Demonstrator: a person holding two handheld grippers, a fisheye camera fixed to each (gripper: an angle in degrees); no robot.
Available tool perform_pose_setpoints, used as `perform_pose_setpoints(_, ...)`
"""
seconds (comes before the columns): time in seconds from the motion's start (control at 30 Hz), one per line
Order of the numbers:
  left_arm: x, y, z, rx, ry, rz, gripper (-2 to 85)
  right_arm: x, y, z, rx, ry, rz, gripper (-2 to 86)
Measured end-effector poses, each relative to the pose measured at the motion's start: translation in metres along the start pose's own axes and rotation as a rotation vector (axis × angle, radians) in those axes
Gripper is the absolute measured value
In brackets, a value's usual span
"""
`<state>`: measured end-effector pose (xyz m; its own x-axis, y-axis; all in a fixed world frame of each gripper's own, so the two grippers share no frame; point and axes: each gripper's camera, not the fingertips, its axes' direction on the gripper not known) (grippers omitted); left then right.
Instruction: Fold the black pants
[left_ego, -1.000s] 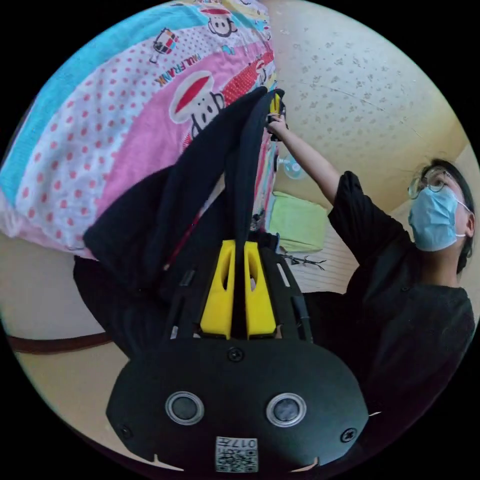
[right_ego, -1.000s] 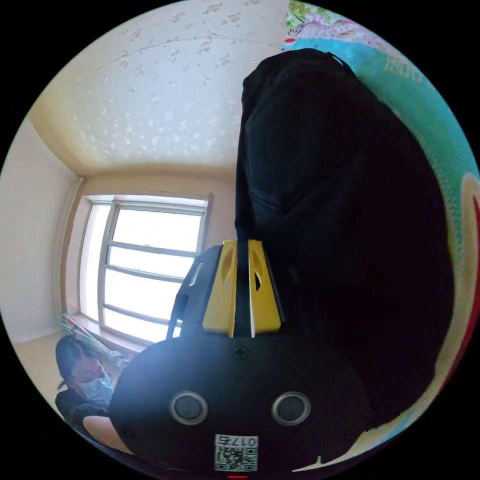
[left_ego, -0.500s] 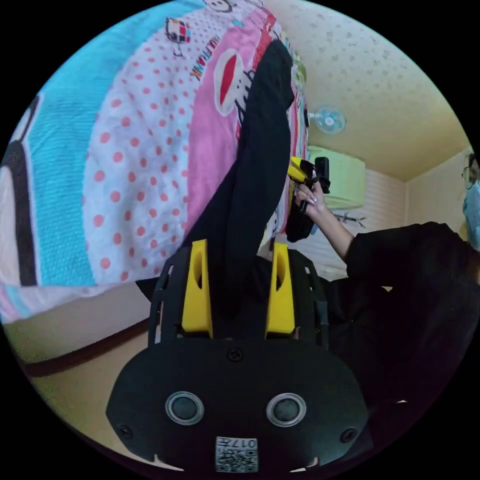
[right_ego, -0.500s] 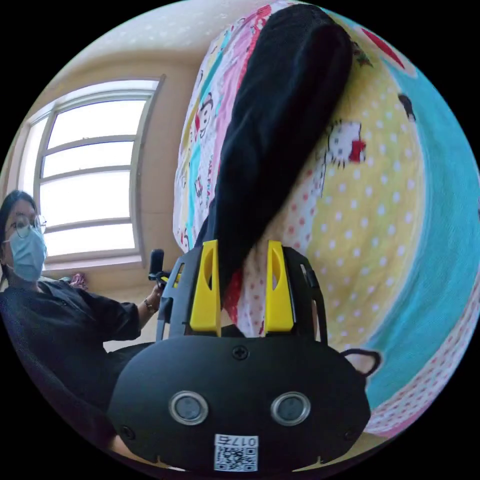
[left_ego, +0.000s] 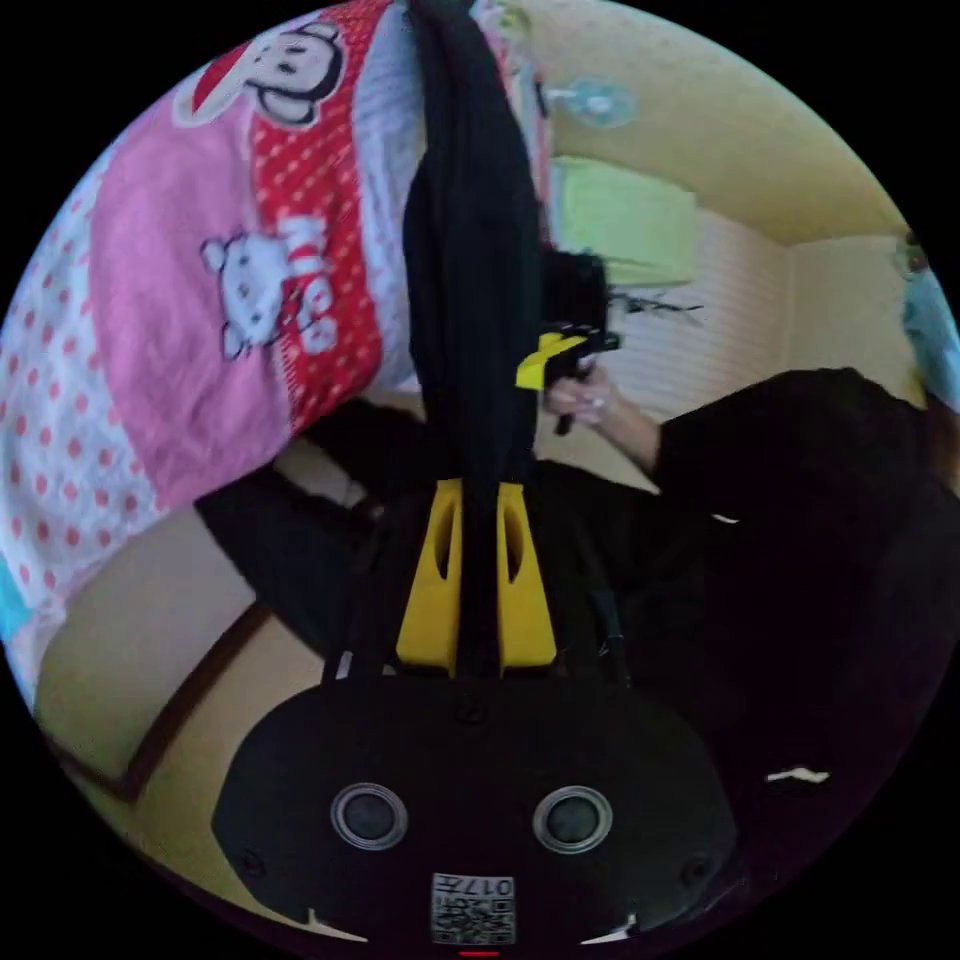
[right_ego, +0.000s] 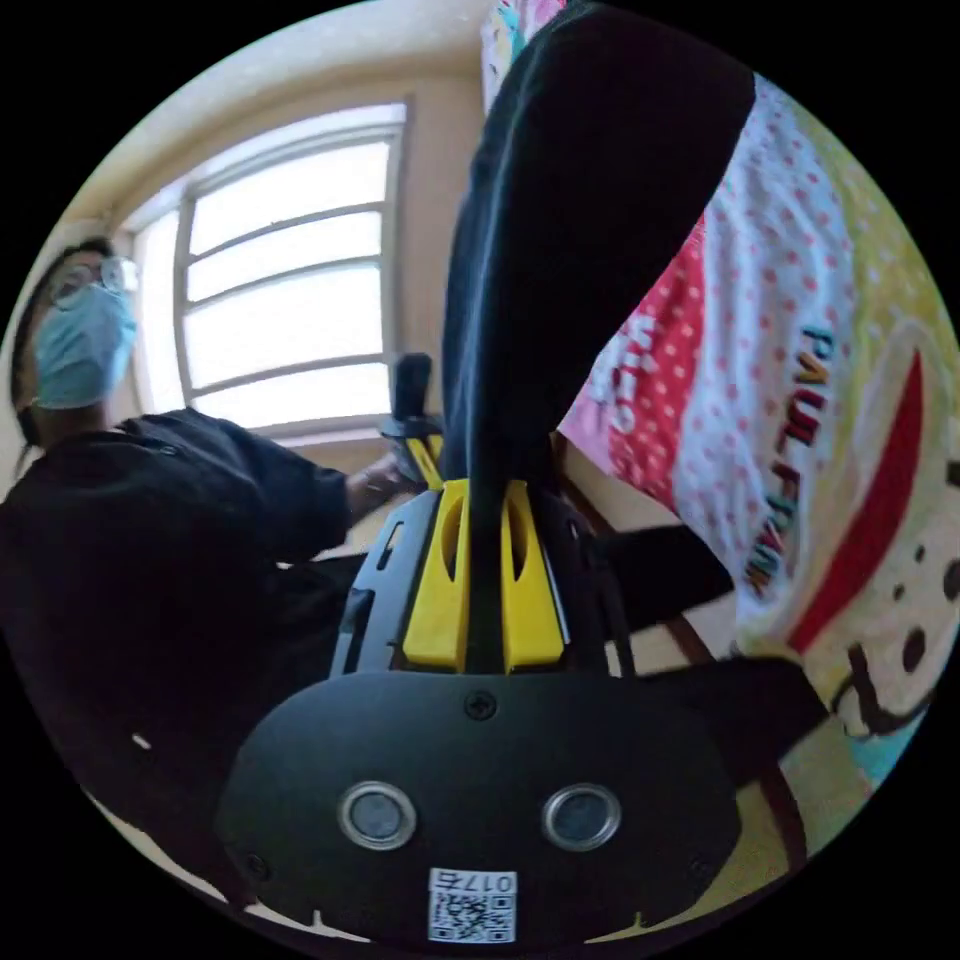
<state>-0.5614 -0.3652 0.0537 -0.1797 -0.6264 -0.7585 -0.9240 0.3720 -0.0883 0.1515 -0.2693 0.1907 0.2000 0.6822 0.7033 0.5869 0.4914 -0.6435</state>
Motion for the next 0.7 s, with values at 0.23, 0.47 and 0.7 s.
perform_pose_setpoints(0.23,-0.001,-0.03,-0.042,0.143,-0.01,-0.048,8.1,0.051,-0.003,-0.042,0.278,-0.009,0.093,6.8)
perform_pose_setpoints(0.47,0.04,-0.164,-0.12,0.469,-0.203,0.06,10.0,0.081,-0.086,-0.131,0.699,0.088,0.022,8.5)
perform_pose_setpoints(0.7,0.042,-0.283,-0.124,0.57,-0.014,-0.011,9.2,0.096,-0.192,-0.159,0.699,0.081,-0.043,6.8)
